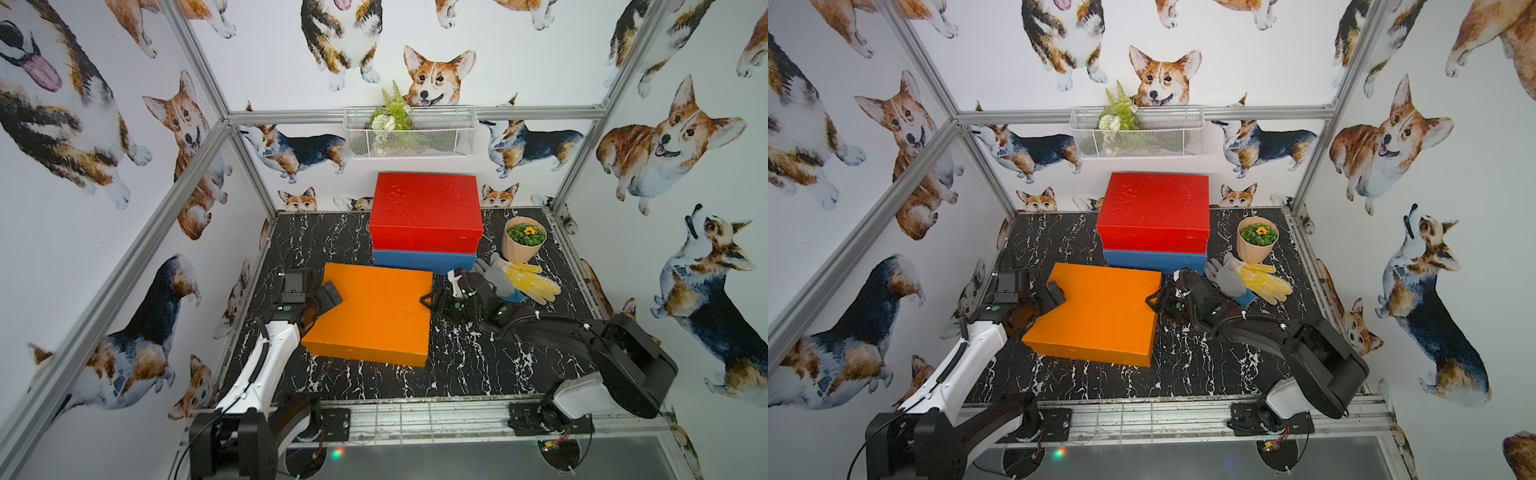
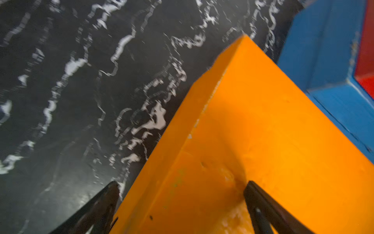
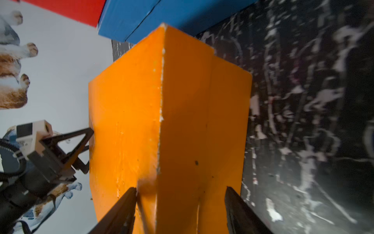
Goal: Stack the shoeboxes
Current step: Move the shoebox to the center of the board.
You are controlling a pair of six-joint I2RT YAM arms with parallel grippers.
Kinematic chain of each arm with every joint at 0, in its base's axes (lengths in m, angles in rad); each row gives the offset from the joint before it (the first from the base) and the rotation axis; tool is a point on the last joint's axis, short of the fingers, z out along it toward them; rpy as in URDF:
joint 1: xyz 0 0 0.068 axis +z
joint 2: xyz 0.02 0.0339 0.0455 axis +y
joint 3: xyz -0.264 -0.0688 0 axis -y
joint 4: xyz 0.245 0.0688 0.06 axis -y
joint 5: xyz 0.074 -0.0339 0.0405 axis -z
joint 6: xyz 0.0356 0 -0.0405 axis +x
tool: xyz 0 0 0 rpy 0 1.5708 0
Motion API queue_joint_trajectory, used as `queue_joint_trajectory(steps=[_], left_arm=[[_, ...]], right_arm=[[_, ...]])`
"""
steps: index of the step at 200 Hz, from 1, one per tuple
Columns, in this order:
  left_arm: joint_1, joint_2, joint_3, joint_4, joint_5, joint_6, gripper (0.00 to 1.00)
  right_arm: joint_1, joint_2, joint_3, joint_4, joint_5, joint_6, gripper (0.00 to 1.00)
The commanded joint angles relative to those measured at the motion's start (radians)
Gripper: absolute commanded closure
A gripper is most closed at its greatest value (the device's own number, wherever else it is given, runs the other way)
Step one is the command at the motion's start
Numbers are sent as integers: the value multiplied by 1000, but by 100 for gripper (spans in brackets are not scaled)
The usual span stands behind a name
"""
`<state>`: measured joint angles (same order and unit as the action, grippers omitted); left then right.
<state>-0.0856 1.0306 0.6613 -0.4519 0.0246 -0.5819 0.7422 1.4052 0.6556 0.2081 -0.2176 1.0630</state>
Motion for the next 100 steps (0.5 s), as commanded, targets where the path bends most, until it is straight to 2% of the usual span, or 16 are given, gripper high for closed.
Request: queue_joint_trajectory(steps=[1,41,74,100], left_arm=[[-59,-59,-50,-27,0,-77,1],[-221,-134,-94,23,7,-150,1],[-369,-68,-45,73,5,-159,1],[-423,0,-13,140,62,-158,0]], right_arm=[[-48,-73,-41,-103,0,-48,30],[-173,-147,-86,-141,-85,-74,32],[-200,-178,-59,-220,-96,-123,31],[-201,-215,-35,-295,-100,-154,28]])
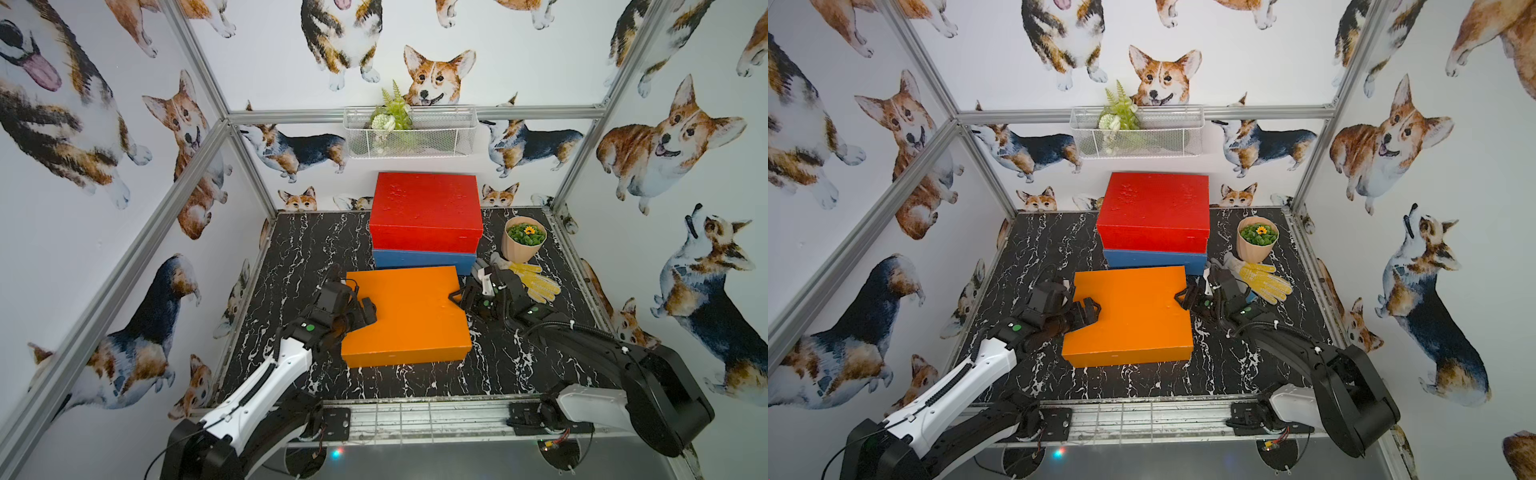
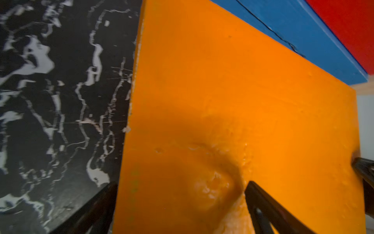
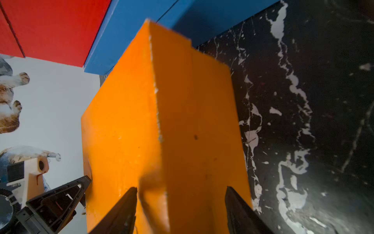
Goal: Stack the shoeboxes
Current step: Move the shoebox to the center of the board, then pick up the shoebox from the center of the board.
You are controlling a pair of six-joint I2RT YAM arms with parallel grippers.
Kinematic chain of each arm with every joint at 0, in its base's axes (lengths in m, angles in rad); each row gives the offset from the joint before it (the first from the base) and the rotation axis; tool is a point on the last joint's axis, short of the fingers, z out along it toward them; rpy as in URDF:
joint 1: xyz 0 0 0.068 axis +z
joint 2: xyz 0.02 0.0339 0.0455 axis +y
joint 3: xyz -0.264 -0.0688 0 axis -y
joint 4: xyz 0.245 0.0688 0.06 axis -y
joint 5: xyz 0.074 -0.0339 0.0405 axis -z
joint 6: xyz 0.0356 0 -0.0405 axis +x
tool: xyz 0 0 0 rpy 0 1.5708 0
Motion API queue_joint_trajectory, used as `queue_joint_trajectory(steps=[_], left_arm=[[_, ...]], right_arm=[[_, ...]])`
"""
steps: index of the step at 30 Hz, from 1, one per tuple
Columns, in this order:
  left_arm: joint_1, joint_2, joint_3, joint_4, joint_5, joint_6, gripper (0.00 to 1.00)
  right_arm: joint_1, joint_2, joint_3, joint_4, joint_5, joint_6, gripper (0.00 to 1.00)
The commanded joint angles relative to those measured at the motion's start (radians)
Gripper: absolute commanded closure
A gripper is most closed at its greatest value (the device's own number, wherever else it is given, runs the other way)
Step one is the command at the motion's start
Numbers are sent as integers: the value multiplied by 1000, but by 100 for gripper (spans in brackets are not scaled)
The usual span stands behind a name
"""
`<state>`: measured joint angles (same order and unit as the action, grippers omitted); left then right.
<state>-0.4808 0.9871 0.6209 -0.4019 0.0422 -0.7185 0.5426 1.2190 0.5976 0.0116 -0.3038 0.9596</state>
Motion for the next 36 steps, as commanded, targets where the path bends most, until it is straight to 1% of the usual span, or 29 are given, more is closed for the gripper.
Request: queue_joint_trajectory(steps=[1,3,7,9,11,12,13,15,18,20,23,28,36], left_arm=[[-28,45,30,92,47,-22,0],[-27,65,44,100,65,-8,0],[-22,60,60,79,58,19,0],[-5,59,59,69,79,31,0],[55,63,33,85,152,29,0],[104,61,11,102,209,25,0],[139,57,-6,114,243,24,0],[189,41,-29,115,274,35,0],[215,35,-48,112,290,60,0],[221,50,-61,134,307,64,0],[221,95,-88,220,371,49,0],[214,166,-108,308,417,32,0],[127,236,-105,386,412,-10,0]], right_arm=[[0,-31,24,-102,-14,-52,28],[-1,-52,33,-136,-2,-62,27],[-5,-66,36,-172,17,-68,26],[-11,-64,33,-174,15,-68,26],[-19,-58,32,-177,13,-71,26],[-29,-55,28,-177,9,-71,26],[-37,-52,23,-175,6,-71,26],[-48,-49,12,-167,0,-69,25],[-58,-34,0,-160,6,-71,25],[-61,-18,-1,-159,-1,-74,24],[-61,-3,-7,-163,-5,-77,24],[-58,-7,-36,-142,-15,-67,24],[17,8,3,-145,25,-57,24]])
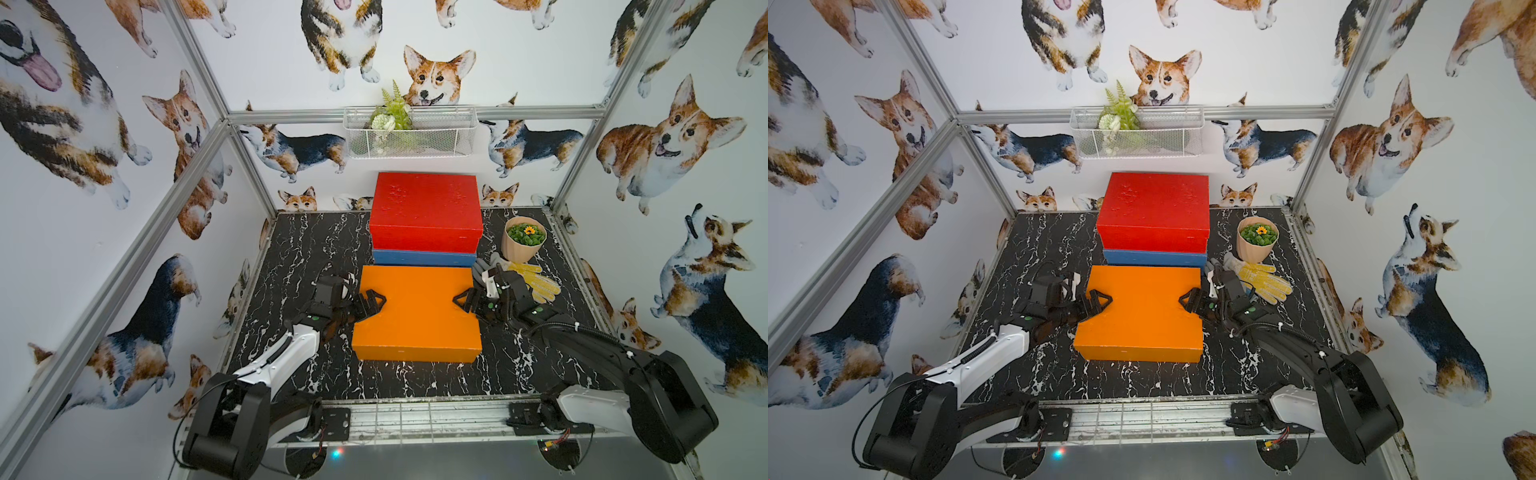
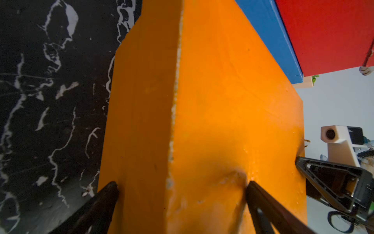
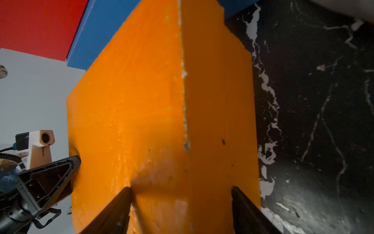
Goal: Stack the shoeboxes
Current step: Pick up the shoebox from the center of the board.
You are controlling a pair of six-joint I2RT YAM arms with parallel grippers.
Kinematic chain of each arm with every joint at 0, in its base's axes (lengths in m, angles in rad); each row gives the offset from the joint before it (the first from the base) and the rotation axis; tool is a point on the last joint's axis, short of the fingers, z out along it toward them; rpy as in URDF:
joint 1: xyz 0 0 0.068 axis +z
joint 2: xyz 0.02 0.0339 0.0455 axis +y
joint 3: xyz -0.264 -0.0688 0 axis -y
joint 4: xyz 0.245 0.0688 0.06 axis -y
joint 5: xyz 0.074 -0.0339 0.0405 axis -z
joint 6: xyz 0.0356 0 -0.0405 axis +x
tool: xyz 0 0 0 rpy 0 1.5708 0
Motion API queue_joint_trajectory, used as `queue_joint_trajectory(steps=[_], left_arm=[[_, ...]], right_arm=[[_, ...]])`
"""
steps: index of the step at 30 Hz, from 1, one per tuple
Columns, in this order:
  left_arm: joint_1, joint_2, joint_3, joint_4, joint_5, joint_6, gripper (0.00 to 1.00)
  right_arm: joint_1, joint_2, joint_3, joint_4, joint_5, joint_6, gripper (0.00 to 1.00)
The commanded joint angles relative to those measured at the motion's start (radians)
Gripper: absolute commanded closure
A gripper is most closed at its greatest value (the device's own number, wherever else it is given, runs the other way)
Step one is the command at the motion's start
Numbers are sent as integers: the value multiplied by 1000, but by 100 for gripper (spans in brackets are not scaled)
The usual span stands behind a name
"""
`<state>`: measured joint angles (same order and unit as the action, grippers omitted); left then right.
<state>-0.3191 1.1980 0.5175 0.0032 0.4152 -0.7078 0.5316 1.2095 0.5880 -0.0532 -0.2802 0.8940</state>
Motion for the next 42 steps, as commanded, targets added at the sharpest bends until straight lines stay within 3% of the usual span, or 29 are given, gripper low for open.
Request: queue_joint_trajectory(steps=[1,13,25,32,42], left_arm=[[-45,29,2,-15,36,-27,0],[-132,-77,145,-198,-19,-67,1],[-160,-107,380,-454,10,-142,0],[-236,-149,492,-565,-65,-148,0],[-258,-176,697,-678,-70,-139,0]], right_arm=[[36,24,19,-77,2,11,24],[77,-46,145,-199,37,11,26],[87,-181,244,-354,29,4,26],[111,-260,312,-447,31,8,26],[148,-319,469,-564,59,14,26]])
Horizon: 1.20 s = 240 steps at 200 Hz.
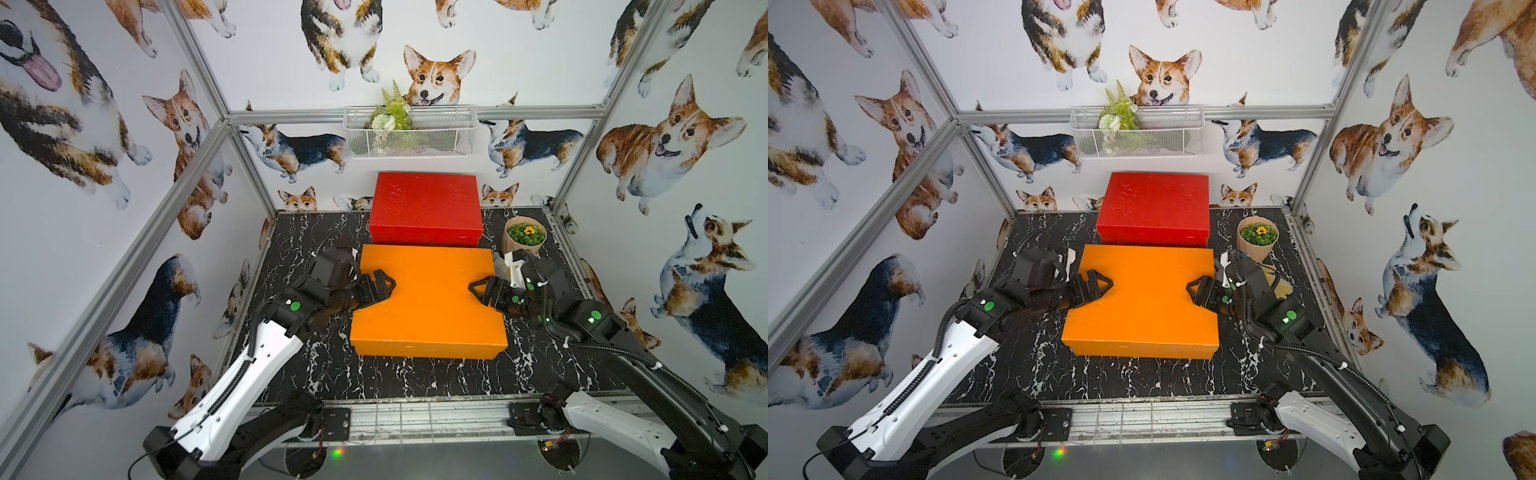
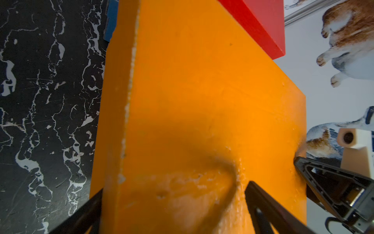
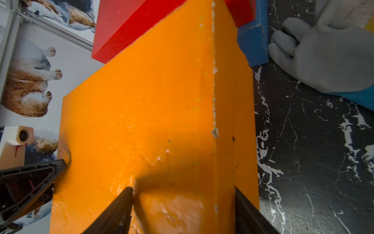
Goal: Stack the shoeboxes
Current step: Pick up the shoebox from the center of the board, then place the shoebox at the shoebox.
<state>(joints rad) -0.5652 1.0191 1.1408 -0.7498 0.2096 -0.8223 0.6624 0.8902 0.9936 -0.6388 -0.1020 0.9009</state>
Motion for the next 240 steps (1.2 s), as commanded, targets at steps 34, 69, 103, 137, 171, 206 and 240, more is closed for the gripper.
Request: queue_joint_trajectory(steps=[34,69,103,137,171,206,240], left_arm=[[-12,43,242,44,134,-11,0],[-12,135,420,22,138,7,0],[-7,255,582,11,130,20,0],[35,395,715,22,194,6,0],[90,528,864,-6,261,0,0],[164,607,949,-9,306,-1,0],[230,698,992,26,384,-26,0]], right_arm=[[41,61,250,-40,-105,-20,26],[45,167,454,-78,-107,-54,26],[45,305,616,-82,-102,-79,24],[31,440,756,-77,-132,-88,24],[-19,568,882,-82,-189,-84,24],[-67,690,1032,-131,-208,-100,24],[-94,816,1185,-183,-233,-111,24]])
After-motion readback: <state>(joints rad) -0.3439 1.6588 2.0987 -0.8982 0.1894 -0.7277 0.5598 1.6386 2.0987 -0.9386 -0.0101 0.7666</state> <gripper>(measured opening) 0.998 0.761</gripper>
